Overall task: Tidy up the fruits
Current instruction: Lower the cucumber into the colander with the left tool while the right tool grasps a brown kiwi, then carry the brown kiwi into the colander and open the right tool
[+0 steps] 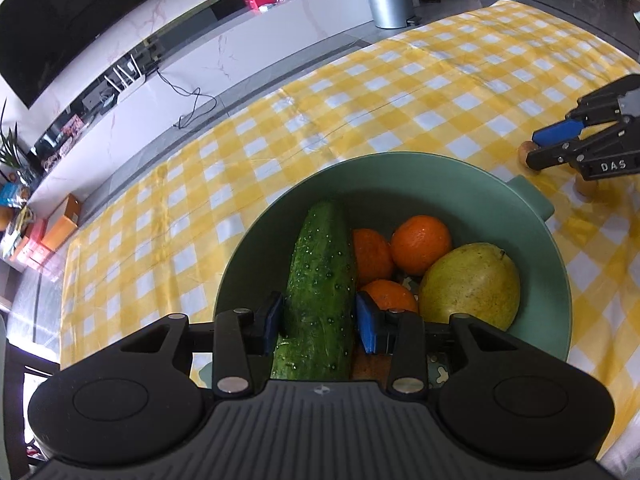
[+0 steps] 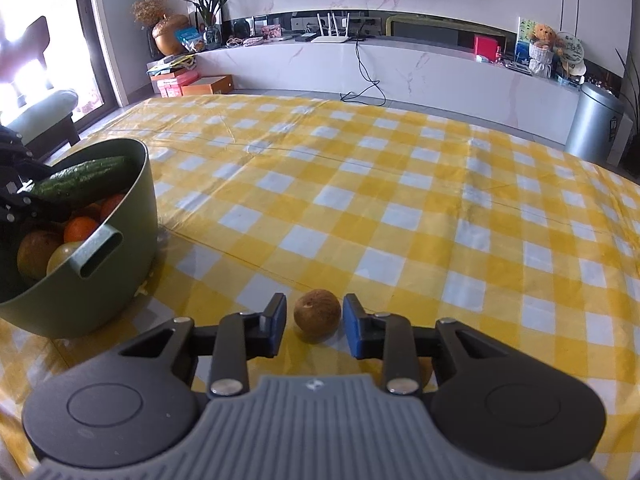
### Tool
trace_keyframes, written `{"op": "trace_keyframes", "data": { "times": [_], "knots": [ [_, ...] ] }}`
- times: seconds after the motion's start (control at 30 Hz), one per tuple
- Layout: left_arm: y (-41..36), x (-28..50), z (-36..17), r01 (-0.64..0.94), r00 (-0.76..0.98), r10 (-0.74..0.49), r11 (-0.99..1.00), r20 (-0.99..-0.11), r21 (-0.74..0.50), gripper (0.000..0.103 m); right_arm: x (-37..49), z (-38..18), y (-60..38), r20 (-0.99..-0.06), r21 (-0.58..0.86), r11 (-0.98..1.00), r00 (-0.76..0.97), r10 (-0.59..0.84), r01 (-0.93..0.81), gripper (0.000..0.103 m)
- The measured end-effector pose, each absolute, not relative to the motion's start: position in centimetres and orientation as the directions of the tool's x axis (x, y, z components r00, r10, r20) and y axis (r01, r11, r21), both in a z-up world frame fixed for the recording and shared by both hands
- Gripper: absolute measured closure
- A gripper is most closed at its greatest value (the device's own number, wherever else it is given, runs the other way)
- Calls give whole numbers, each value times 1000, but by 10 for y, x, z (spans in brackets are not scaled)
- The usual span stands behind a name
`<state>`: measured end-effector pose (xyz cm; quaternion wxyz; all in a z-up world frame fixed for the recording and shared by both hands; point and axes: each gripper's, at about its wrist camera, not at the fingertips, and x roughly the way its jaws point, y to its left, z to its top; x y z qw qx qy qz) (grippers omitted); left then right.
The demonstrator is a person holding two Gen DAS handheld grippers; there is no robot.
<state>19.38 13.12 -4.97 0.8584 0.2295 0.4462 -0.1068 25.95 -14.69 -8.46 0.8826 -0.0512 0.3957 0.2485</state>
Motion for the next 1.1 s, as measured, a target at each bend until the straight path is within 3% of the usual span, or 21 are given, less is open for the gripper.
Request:
{"op": "trace_keyframes", "data": {
  "times": [0.5, 0.9, 1.1],
  "knots": [
    [132, 186, -42, 250, 601, 80, 926, -795, 283, 47, 261, -79, -150, -706, 117, 883, 587, 396, -455, 81],
    [122, 127, -4, 83, 733, 21, 989, -680, 119, 43, 220, -19, -138, -527, 213, 784, 607, 595, -584, 81],
    [119, 109, -8, 14, 736, 32, 998, -676, 63, 43, 194, -4, -104, -526, 177, 688, 524, 670, -703, 81]
  ]
}}
